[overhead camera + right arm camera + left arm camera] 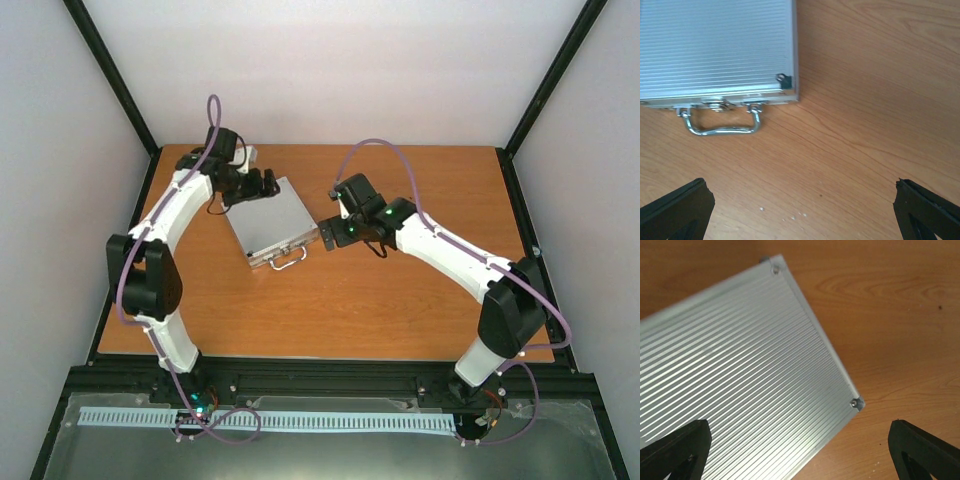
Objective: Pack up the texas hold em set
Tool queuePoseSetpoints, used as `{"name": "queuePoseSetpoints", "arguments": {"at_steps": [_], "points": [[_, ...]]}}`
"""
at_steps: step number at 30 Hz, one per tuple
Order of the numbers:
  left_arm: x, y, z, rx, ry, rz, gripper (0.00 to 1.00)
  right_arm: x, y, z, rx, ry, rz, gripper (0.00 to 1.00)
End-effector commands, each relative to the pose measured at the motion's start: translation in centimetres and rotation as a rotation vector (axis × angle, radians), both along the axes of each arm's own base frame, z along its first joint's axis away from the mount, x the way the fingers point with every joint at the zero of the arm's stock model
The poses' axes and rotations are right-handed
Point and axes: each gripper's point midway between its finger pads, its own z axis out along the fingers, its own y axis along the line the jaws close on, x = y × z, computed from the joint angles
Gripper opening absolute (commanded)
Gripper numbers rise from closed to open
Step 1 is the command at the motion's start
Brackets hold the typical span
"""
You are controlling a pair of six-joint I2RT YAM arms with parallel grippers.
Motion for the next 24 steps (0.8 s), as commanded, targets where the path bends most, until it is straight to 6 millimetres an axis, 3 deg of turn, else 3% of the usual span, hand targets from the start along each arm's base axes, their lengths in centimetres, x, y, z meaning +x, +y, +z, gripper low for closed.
{"name": "queuePoseSetpoints", "arguments": {"at_steps": [1, 6, 11, 24], "points": [[-1.2, 1.6, 6.1, 0.082, -0.101, 0.009, 1.0, -0.1, -2.8, 2.1, -0.045, -0.011, -0.115, 1.0], [-2.8, 2.9, 9.0, 0.126, -0.174, 0.032, 1.0, -0.1, -4.6, 4.3, -0.047, -0.049, -0.195, 1.0], [-4.3, 3.5, 10.3, 0.135, -0.215, 0.034, 1.0, -0.9, -5.7, 5.4, -0.006, -0.058, -0.236, 1.0], [-6.1, 4.1, 10.6, 0.151, -0.235, 0.028, 1.0, -2.2, -7.4, 5.8, 0.008, -0.065, -0.288, 1.0]]}}
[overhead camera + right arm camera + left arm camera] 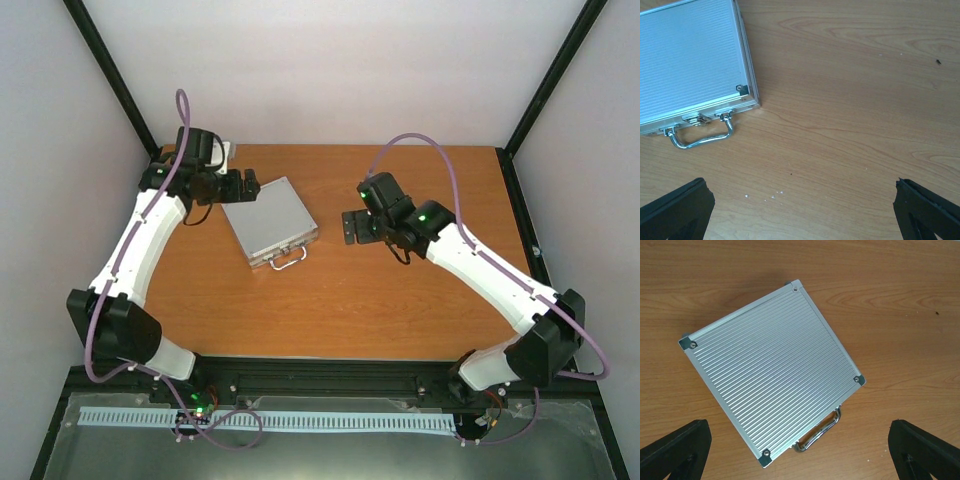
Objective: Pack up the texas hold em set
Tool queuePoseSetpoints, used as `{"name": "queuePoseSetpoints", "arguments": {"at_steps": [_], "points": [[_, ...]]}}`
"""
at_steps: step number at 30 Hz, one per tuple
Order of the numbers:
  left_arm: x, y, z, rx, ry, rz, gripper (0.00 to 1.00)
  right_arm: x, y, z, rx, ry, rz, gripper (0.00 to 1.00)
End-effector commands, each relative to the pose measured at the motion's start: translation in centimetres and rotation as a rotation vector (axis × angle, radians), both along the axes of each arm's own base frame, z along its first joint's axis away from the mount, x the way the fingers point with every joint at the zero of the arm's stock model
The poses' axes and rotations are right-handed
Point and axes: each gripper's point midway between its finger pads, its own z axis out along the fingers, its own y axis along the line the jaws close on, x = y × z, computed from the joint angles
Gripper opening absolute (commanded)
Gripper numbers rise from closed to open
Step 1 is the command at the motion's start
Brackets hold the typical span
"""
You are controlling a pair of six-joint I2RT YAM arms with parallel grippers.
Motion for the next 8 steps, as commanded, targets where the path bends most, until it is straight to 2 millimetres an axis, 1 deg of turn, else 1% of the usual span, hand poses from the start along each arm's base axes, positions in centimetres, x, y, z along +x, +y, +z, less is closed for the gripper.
{"name": "queuePoseSetpoints", "arguments": {"at_steps": [1, 6, 8], "points": [[-0.82, 0.31, 1.37, 0.025, -0.04, -0.015, 1.0, -0.38, -0.99, 0.12, 0.003, 0.0, -0.037, 1.0], [-1.09, 0.3, 1.54, 0.017, -0.046, -0.014, 1.0, -0.52, -1.28, -0.28, -0.005, 0.006, -0.047, 1.0], [-1.06, 0.28, 1.62, 0.016, -0.049, -0.015, 1.0, -0.47, -1.38, -0.12, -0.007, -0.001, -0.052, 1.0]]}}
